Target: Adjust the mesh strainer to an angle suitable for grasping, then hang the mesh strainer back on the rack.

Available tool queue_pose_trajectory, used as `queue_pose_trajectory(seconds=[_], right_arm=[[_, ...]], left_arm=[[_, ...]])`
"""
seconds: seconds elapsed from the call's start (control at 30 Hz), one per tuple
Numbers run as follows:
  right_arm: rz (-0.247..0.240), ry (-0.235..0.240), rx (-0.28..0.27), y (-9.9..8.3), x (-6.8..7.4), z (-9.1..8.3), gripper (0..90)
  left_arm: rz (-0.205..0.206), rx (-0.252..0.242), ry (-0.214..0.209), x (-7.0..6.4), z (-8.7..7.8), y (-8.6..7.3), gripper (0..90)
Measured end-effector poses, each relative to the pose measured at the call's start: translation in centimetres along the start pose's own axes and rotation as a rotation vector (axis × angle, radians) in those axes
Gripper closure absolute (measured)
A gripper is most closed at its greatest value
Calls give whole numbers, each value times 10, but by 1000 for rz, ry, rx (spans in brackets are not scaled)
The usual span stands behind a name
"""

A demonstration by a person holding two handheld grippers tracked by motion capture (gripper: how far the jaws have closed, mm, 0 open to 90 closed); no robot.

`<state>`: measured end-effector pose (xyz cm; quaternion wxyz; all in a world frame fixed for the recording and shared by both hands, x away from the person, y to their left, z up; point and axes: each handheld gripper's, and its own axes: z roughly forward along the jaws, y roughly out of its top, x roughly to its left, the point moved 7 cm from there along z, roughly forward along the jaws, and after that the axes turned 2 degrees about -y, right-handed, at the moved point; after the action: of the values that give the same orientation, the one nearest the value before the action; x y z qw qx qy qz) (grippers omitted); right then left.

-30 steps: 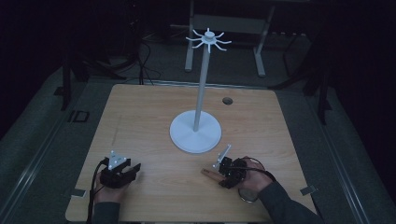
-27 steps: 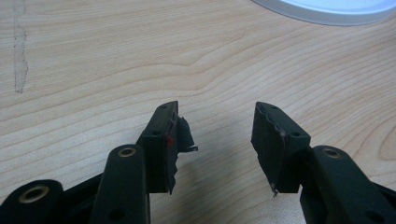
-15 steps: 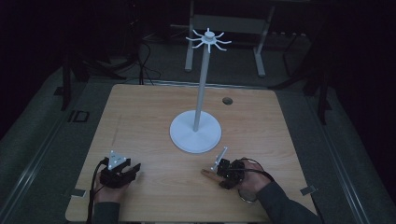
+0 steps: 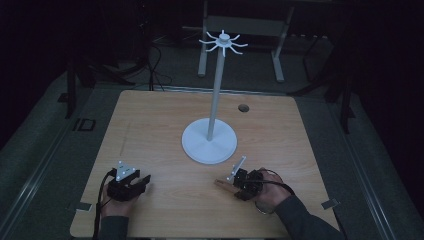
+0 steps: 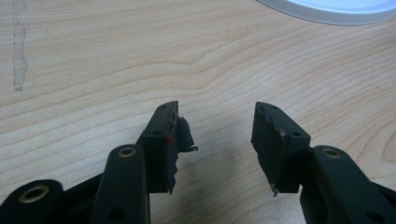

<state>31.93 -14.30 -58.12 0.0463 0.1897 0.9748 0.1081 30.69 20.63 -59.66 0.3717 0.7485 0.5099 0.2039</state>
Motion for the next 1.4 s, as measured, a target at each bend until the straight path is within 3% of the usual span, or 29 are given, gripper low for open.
queue_pose_trajectory(seconds=[0.5,1.4], right_arm=[[42,-13,-66,-2,-7,-9,676],[184,-46,-292,0,-27,-38,676]], left_arm=[[3,4,-4,-1,1,0,519],[4,0,0,-1,-1,0,519]])
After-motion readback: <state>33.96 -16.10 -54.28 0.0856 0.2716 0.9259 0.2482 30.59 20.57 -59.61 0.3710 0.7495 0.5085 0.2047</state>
